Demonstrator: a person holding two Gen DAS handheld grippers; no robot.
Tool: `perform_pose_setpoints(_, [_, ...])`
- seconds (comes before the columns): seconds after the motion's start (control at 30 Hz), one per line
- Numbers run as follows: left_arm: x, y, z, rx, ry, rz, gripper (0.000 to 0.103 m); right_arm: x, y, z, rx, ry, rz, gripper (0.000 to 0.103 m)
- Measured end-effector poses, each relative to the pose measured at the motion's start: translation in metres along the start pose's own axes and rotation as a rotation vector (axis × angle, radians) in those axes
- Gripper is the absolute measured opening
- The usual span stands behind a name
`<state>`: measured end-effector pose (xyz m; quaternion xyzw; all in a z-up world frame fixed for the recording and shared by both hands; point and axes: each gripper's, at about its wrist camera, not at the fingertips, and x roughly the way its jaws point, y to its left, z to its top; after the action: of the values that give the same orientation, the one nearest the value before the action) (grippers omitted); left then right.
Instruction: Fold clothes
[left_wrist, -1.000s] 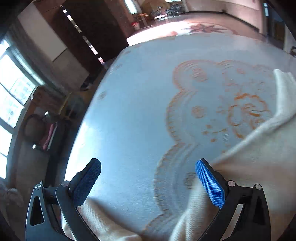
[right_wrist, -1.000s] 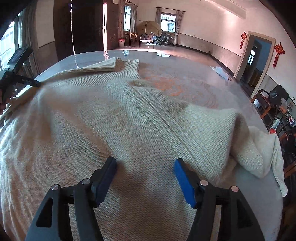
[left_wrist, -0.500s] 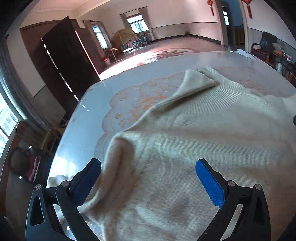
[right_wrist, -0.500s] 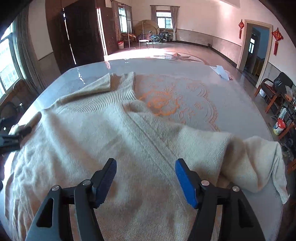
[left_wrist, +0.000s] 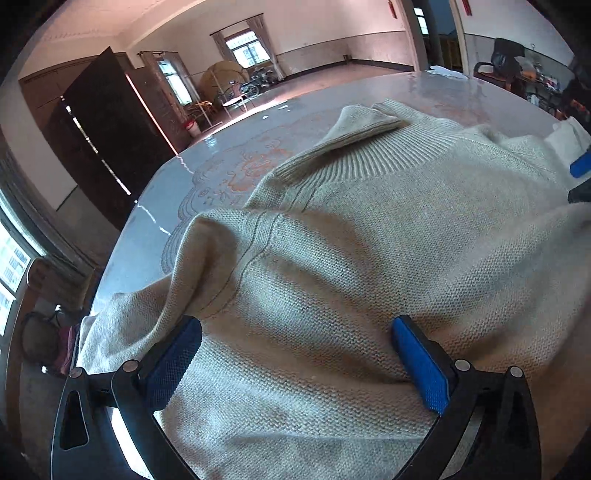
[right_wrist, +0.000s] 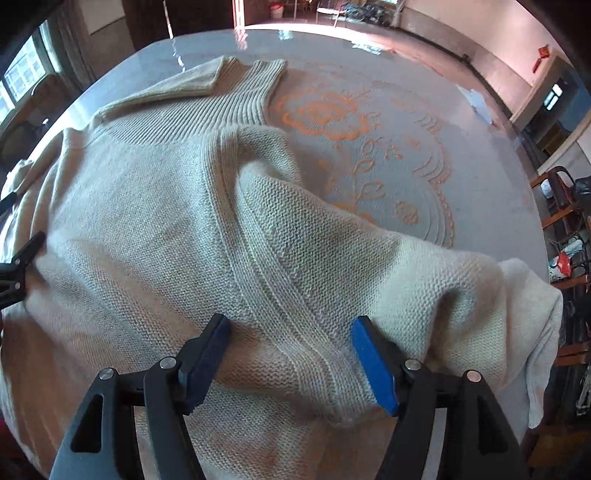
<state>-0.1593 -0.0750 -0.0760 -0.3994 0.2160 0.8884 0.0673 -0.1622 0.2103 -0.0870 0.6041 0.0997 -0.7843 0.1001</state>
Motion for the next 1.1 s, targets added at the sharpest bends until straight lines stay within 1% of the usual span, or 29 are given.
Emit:
perform_pose_setpoints(0.03, [-0.001, 0.000, 0.005, 0.025, 0.004, -0.003, 0.103, -0.005, 0.002, 0.003, -0.031, 0.004, -0.019, 0.066])
perform_pose_setpoints(0.07, [0.000, 0.002, 0.016, 0.033, -0.011, 0.010, 0.103, -0.012, 0.003, 0.008, -0.057, -0.006, -0.037, 0.064])
perform_pose_setpoints(0.1, [0.004, 0.004, 0.031, 0.032, -0.030, 0.016, 0.103, -0.024, 0.002, 0.017, -0.062, -0.081, -0.050, 0.064])
perform_pose_setpoints(0.17, [0.016, 0.008, 0.066, 0.031, -0.063, 0.040, 0.103, -0.041, -0.001, 0.046, -0.028, -0.199, -0.012, 0.065])
perform_pose_setpoints(0.2, [0.025, 0.010, 0.085, 0.032, -0.077, 0.057, 0.103, -0.046, -0.002, 0.062, -0.010, -0.244, 0.002, 0.065])
perform_pose_setpoints(0.23, [0.037, 0.008, 0.102, 0.045, -0.083, 0.065, 0.103, -0.045, 0.000, 0.080, -0.008, -0.270, -0.006, 0.065])
perform_pose_setpoints(0.27, [0.051, 0.003, 0.117, 0.064, -0.067, 0.061, 0.103, -0.043, 0.002, 0.097, -0.009, -0.291, -0.013, 0.065])
perform_pose_setpoints(0.3, [0.065, -0.001, 0.132, 0.083, -0.051, 0.057, 0.103, -0.036, 0.006, 0.115, -0.026, -0.294, -0.009, 0.065])
perform_pose_setpoints(0.37, [0.098, -0.010, 0.151, 0.124, 0.006, 0.038, 0.103, -0.021, 0.016, 0.140, -0.065, -0.296, 0.018, 0.064])
perform_pose_setpoints(0.43, [0.127, -0.016, 0.167, 0.156, 0.052, 0.025, 0.103, -0.004, 0.022, 0.158, -0.082, -0.271, 0.024, 0.056])
perform_pose_setpoints(0.53, [0.148, -0.005, 0.193, 0.112, 0.027, 0.063, 0.103, 0.019, 0.026, 0.175, -0.099, -0.244, 0.026, 0.055])
perform_pose_setpoints(0.57, [0.159, 0.000, 0.201, 0.089, 0.041, 0.077, 0.103, 0.026, 0.027, 0.179, -0.105, -0.241, 0.025, 0.055])
perform_pose_setpoints(0.63, [0.179, 0.017, 0.215, 0.017, 0.059, 0.059, 0.103, 0.036, 0.025, 0.186, -0.107, -0.230, 0.005, 0.055])
perform_pose_setpoints(0.7, [0.197, 0.038, 0.227, -0.071, 0.090, 0.045, 0.103, 0.043, 0.014, 0.190, -0.057, -0.223, 0.028, 0.057])
perform_pose_setpoints(0.73, [0.205, 0.048, 0.232, -0.111, 0.104, 0.039, 0.103, 0.047, 0.009, 0.192, -0.032, -0.219, 0.040, 0.060])
perform_pose_setpoints(0.77, [0.213, 0.057, 0.236, -0.148, 0.117, 0.054, 0.103, 0.049, 0.003, 0.194, -0.006, -0.219, 0.053, 0.063])
perform_pose_setpoints(0.8, [0.219, 0.067, 0.238, -0.185, 0.133, 0.085, 0.103, 0.048, -0.002, 0.195, 0.024, -0.233, 0.069, 0.064])
perform_pose_setpoints(0.83, [0.224, 0.077, 0.241, -0.224, 0.150, 0.098, 0.103, 0.047, -0.002, 0.196, 0.022, -0.234, 0.055, 0.065])
perform_pose_setpoints(0.9, [0.231, 0.095, 0.243, -0.301, 0.188, 0.083, 0.103, 0.046, 0.001, 0.197, -0.005, -0.229, 0.033, 0.067])
perform_pose_setpoints(0.97, [0.226, 0.107, 0.244, -0.342, 0.179, 0.136, 0.103, 0.043, -0.002, 0.200, 0.009, -0.213, 0.029, 0.066])
perform_pose_setpoints(1.0, [0.219, 0.107, 0.243, -0.359, 0.142, 0.125, 0.103, 0.041, -0.004, 0.202, 0.020, -0.213, 0.020, 0.065])
perform_pose_setpoints(1.03, [0.211, 0.108, 0.241, -0.376, 0.105, 0.113, 0.103, 0.034, -0.007, 0.204, 0.030, -0.250, 0.001, 0.064])
perform_pose_setpoints(1.07, [0.204, 0.108, 0.240, -0.394, 0.068, 0.102, 0.103, 0.026, -0.007, 0.208, 0.033, -0.294, 0.004, 0.064])
perform_pose_setpoints(1.1, [0.196, 0.108, 0.239, -0.409, 0.031, 0.089, 0.103, 0.025, -0.005, 0.214, 0.023, -0.303, 0.018, 0.064])
